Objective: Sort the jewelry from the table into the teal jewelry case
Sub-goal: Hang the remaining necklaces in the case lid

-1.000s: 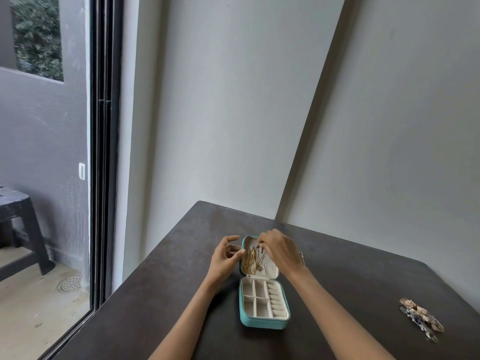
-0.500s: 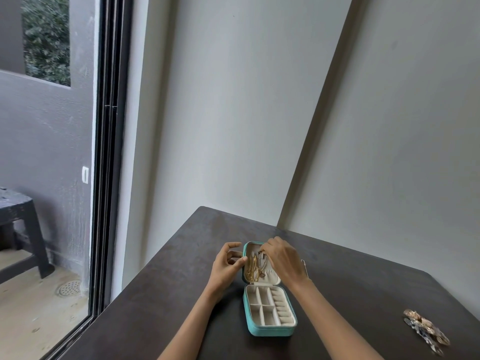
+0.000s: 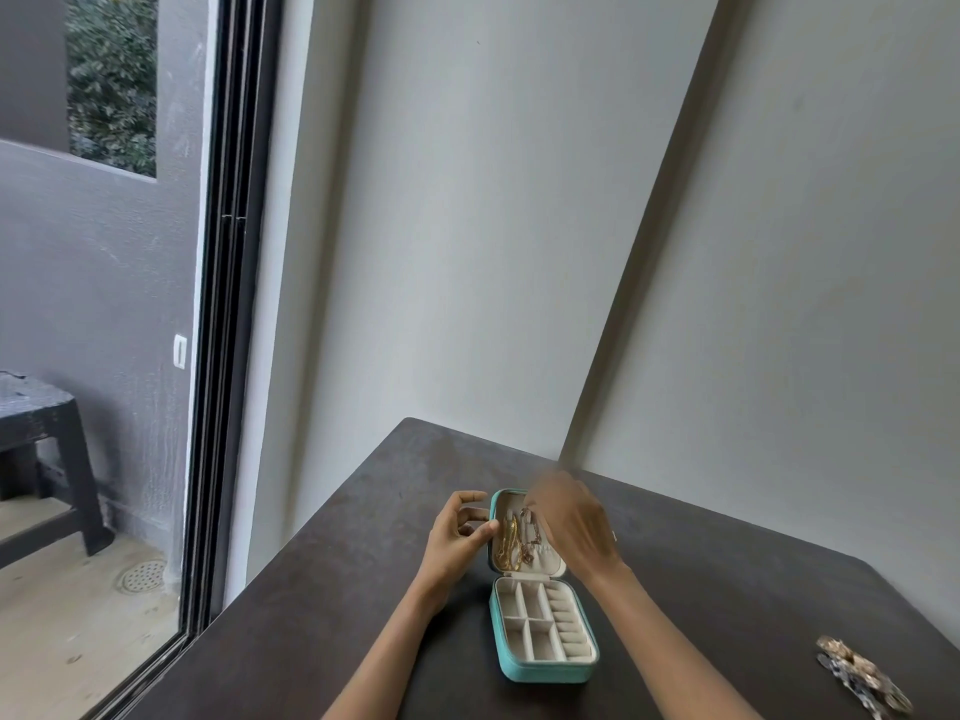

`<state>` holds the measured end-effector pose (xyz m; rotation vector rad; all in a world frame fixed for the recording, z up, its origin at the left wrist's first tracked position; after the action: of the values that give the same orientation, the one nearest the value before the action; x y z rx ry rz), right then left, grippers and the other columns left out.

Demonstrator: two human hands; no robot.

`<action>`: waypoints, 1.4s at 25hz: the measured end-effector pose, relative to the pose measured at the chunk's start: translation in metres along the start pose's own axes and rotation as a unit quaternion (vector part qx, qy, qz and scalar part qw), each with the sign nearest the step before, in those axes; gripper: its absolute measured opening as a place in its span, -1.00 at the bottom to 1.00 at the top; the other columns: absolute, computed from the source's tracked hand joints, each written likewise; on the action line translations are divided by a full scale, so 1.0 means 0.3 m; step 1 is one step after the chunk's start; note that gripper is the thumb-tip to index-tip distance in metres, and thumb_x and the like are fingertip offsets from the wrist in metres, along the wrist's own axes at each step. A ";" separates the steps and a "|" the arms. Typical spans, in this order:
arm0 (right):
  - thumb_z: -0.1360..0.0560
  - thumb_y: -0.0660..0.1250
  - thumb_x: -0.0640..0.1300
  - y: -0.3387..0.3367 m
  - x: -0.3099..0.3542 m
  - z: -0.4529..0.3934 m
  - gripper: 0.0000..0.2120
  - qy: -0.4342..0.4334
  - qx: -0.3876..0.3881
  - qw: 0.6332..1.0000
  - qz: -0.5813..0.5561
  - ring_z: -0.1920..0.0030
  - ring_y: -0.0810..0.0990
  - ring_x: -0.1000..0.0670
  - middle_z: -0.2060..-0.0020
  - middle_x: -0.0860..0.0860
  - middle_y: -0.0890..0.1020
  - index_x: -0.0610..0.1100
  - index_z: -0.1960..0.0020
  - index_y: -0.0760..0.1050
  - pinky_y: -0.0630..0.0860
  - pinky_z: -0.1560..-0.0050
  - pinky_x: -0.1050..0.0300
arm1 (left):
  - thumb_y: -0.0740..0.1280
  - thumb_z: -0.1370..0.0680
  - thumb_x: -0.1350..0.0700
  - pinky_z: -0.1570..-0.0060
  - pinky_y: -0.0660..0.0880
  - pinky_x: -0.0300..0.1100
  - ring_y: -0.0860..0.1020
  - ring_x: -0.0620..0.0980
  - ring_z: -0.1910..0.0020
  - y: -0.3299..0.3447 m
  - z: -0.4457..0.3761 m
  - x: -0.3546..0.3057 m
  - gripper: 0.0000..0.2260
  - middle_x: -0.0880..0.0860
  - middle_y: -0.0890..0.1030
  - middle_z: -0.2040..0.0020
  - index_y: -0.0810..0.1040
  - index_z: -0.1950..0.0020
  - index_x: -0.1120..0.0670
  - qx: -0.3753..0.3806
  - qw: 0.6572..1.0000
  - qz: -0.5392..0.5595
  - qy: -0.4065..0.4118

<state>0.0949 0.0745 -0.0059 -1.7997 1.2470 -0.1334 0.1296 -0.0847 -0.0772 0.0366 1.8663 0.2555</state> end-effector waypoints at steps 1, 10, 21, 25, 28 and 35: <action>-0.26 0.55 -0.18 -0.004 0.001 0.000 -0.80 0.000 -0.005 1.000 -0.005 0.32 0.50 0.05 0.31 0.08 0.52 0.00 0.25 0.54 0.49 0.33 0.21 | 0.40 -0.48 0.25 0.08 0.56 -0.25 0.58 -0.10 0.12 0.000 -0.001 0.000 -0.73 0.07 0.62 0.11 0.48 -0.12 0.05 -0.001 1.000 0.002 0.000; -0.26 0.55 -0.16 -0.047 0.015 -0.018 -0.72 0.003 -0.029 1.000 -0.003 0.36 0.46 0.03 0.35 0.06 0.49 -0.04 0.26 0.43 0.45 0.35 0.19 | 0.40 -0.47 0.25 0.17 0.53 -0.33 0.56 -0.10 0.17 0.002 0.005 -0.010 -0.70 0.08 0.61 0.11 0.45 -0.15 0.07 0.007 1.000 0.012 -0.002; -0.17 0.51 -0.36 -0.089 0.036 0.181 -0.62 0.075 -0.067 0.992 -0.078 0.32 0.50 0.03 0.29 0.07 0.49 0.03 0.15 0.61 0.49 0.35 0.18 | 0.41 -0.45 0.30 0.14 0.54 -0.33 0.64 -0.13 0.14 -0.002 0.025 -0.055 -0.65 0.09 0.67 0.12 0.49 -0.19 0.08 0.027 0.997 0.065 -0.007; -0.10 0.50 -0.42 -0.092 0.055 0.232 -0.47 0.086 -0.047 0.992 -0.085 0.33 0.47 0.03 0.31 0.07 0.46 0.06 0.05 0.63 0.49 0.36 0.18 | 0.41 -0.44 0.29 0.09 0.54 -0.32 0.65 -0.08 0.06 -0.006 0.028 -0.062 -0.64 0.07 0.70 0.07 0.51 -0.19 0.03 0.038 0.996 0.077 -0.014; -0.09 0.51 -0.44 -0.099 0.065 0.234 -0.44 0.089 -0.037 0.991 -0.092 0.34 0.46 0.04 0.32 0.07 0.46 0.05 0.04 0.64 0.50 0.38 0.18 | 0.40 -0.44 0.31 0.10 0.55 -0.32 0.66 -0.07 0.04 -0.005 0.030 -0.065 -0.64 0.07 0.70 0.05 0.51 -0.19 0.05 0.035 0.996 0.077 -0.016; -0.17 0.47 -0.37 -0.101 0.070 0.246 -0.58 0.089 -0.023 0.992 -0.088 0.32 0.45 0.04 0.32 0.10 0.45 0.08 0.13 0.62 0.47 0.37 0.18 | 0.37 -0.45 0.37 0.14 0.56 -0.33 0.66 -0.10 0.10 0.000 0.024 -0.057 -0.72 0.05 0.71 0.11 0.55 -0.12 0.14 0.017 0.997 0.068 -0.018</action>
<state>0.1658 0.1053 -0.0346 -1.9720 1.2213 -0.3750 0.1418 -0.0861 -0.0631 0.1916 1.8340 0.3144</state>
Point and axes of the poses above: each hand's wrist, its own z-axis away from the middle knuckle, its own y-axis out of the palm, x = y × z, the point moved 1 cm from there along -z, towards the middle knuckle
